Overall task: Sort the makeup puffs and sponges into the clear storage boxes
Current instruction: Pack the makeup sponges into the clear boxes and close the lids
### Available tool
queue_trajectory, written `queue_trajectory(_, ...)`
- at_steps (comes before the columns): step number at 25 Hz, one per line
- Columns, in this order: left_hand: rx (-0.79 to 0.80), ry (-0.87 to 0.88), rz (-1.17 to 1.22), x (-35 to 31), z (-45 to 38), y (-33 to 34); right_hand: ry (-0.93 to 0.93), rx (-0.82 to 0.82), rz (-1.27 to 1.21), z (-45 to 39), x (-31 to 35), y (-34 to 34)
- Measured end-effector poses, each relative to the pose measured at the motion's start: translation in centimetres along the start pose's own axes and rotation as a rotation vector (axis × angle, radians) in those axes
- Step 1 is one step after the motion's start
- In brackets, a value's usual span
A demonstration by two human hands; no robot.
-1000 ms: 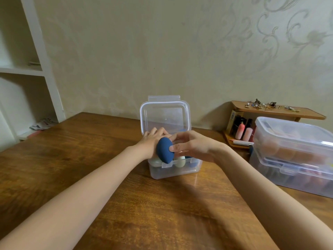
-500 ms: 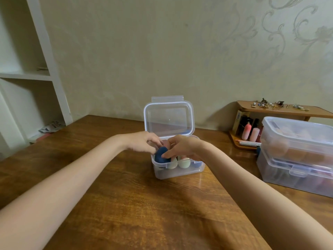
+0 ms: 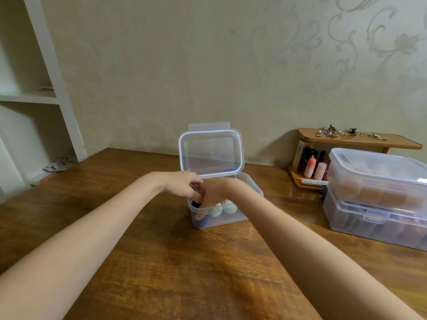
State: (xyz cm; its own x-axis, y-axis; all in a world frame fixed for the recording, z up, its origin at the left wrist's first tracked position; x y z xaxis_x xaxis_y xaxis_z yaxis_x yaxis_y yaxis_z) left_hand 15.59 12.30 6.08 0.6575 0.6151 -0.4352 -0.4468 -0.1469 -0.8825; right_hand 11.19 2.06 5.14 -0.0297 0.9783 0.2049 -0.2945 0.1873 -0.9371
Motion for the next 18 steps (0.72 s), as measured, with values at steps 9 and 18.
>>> queue_trajectory(9, 0.122, -0.029, -0.095, -0.4, -1.5, -0.8, 0.319, -0.613, -0.219, 1.2, -12.3, -4.5)
queue_trajectory(18, 0.115, -0.016, -0.085, 0.6, -2.7, -0.7, 0.316, -0.657, -0.583, -4.9, -12.6, -0.4)
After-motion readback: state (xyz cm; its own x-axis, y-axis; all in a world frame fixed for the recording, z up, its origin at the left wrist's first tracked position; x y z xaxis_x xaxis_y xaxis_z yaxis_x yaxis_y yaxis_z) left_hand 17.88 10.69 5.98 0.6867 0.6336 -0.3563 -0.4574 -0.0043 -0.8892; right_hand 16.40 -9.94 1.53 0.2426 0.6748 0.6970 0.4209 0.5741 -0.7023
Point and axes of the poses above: each hand's wrist, its own z-axis away from the middle knuckle, its own y-axis out of the palm, x = y × z, the point moved 1 cm from there along -z, towards the middle knuckle, and after that the axes turned 4 degrees about -x, right-handed, at the moved point
